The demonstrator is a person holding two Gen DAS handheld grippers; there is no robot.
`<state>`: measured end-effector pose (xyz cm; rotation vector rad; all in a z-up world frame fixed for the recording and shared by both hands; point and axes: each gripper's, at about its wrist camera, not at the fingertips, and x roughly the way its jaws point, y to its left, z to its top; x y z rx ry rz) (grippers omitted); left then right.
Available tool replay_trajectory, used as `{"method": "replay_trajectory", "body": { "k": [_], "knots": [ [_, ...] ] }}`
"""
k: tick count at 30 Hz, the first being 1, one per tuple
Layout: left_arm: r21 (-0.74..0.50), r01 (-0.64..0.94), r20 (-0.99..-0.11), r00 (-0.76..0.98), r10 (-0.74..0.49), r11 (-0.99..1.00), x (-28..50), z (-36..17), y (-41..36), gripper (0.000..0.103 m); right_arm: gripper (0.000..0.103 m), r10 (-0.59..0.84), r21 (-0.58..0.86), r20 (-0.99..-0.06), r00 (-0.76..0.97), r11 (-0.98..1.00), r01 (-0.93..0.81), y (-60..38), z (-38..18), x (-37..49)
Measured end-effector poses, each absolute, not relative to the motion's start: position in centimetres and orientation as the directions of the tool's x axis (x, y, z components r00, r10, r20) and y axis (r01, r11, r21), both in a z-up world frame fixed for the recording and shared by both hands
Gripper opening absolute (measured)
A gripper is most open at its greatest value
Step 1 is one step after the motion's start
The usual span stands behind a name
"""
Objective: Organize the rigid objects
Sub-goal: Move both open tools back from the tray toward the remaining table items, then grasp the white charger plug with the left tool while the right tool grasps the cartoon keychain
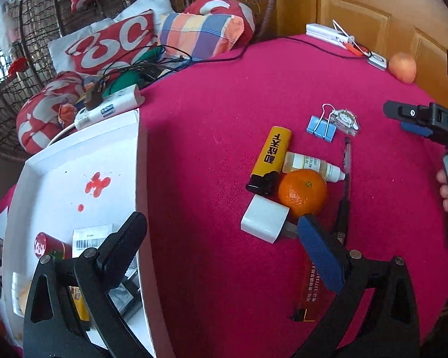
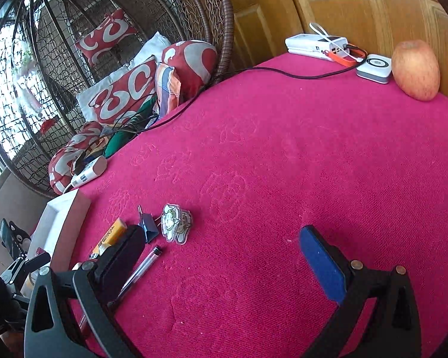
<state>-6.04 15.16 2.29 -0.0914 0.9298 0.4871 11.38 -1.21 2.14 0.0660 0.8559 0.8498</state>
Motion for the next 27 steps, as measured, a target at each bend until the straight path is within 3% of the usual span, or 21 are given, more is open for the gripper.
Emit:
{"method": "replay_trajectory", "body": {
  "k": [6,9,10,12,16,22,23,24,25,27],
  "knots": [
    [0.140,-0.363,-0.809,0.495,0.317,0.921,-4.2,1.7,14.5,0.081,0.103,0.703,0.358,-0.624,0.341,0.645,-0.675,-0.7,2.6,11.3],
    [0.129,-0.338,-0.818,0.495,0.293,0.932,-3.7,1.6,14.1,0.058,0.103,0.706,0.308,-0.629,0.325,0.611,-0.730,0.4,2.9,10.6],
    [0.155,-0.334,-0.826,0.473,0.307,0.930,-3.6,1.2,13.9,0.045,0.103,0.706,0.278,-0.629,0.327,0.596,-0.754,0.9,3.1,10.3],
    [0.165,-0.329,-0.821,0.476,0.315,0.930,-3.9,0.8,13.7,0.044,0.102,0.701,0.219,-0.631,0.330,0.570,-0.792,1.8,3.2,9.7],
    [0.084,-0.372,-0.832,0.485,0.271,0.924,-4.7,0.8,14.7,0.044,0.069,0.662,0.143,-0.677,0.322,0.548,-0.824,3.9,2.3,9.9],
    [0.018,-0.400,-0.830,0.505,0.237,0.916,-5.1,0.6,15.3,0.044,0.054,0.640,0.141,-0.719,0.272,0.518,-0.844,6.2,1.4,10.5],
    [0.021,-0.398,-0.829,0.506,0.239,0.917,-5.1,0.6,15.2,0.044,0.043,0.634,0.131,-0.726,0.266,0.508,-0.851,6.6,1.3,10.3],
    [0.030,-0.395,-0.826,0.507,0.245,0.918,-5.0,0.6,15.1,0.044,0.040,0.627,0.114,-0.730,0.272,0.505,-0.856,6.9,1.3,10.2],
    [0.029,-0.387,-0.824,0.512,0.241,0.922,-5.0,0.6,14.9,0.036,0.032,0.620,0.097,-0.733,0.279,0.502,-0.859,7.0,1.3,10.0],
    [0.043,-0.391,-0.816,0.517,0.258,0.919,-5.1,0.7,14.5,0.026,0.031,0.617,0.084,-0.734,0.282,0.496,-0.864,6.9,1.3,9.8]
  ]
}}
